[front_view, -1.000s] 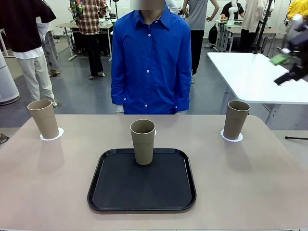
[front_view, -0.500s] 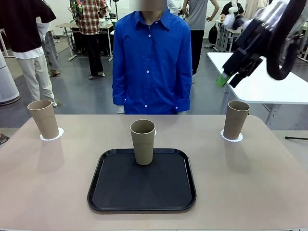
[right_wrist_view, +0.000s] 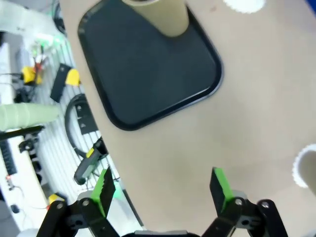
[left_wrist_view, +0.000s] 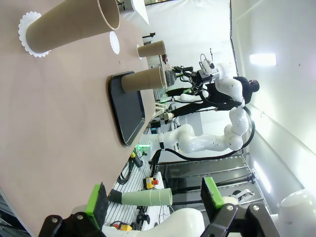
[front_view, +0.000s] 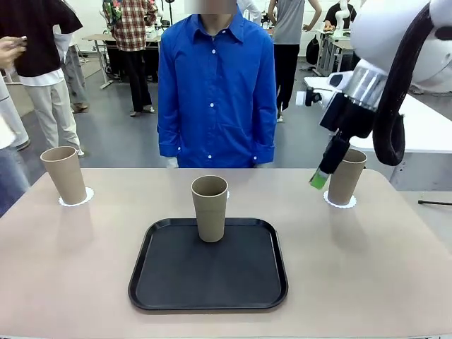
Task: Place coasters on the table and set cups on them.
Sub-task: Take one Reusable plastic cup from the Flat Tray and place it on a coaster set by the human.
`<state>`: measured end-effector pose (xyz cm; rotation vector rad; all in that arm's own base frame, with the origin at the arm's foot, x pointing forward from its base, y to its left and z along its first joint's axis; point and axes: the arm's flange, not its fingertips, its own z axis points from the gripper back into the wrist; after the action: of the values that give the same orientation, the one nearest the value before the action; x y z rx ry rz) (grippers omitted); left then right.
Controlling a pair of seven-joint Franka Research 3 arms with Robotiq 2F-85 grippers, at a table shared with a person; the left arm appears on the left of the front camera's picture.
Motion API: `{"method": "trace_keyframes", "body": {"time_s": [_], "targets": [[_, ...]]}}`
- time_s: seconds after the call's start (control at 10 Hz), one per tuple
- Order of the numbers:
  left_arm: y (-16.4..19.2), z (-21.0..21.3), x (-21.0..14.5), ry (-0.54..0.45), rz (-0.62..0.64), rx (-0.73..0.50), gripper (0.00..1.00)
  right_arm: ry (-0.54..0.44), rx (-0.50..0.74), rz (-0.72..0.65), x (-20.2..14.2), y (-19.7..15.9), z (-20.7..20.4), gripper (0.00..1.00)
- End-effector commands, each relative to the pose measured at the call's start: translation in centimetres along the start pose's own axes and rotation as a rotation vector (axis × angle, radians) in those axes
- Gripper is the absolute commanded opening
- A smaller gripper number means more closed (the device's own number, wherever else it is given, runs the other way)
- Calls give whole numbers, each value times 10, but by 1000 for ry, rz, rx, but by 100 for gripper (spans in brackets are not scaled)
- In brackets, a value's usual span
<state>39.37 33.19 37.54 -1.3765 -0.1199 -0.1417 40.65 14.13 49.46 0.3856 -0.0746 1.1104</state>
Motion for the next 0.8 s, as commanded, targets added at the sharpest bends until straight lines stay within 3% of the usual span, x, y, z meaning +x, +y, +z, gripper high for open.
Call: {"method": "trace_keyframes", "body": {"time_s": [0.0,0.7], "targets": [[-2,0,-2,-5,-1,1,100,20,38,34,-7,0,-10,100],[-2,0,-2,-5,-1,1,100,0,0,0,0,0,0,100]]}}
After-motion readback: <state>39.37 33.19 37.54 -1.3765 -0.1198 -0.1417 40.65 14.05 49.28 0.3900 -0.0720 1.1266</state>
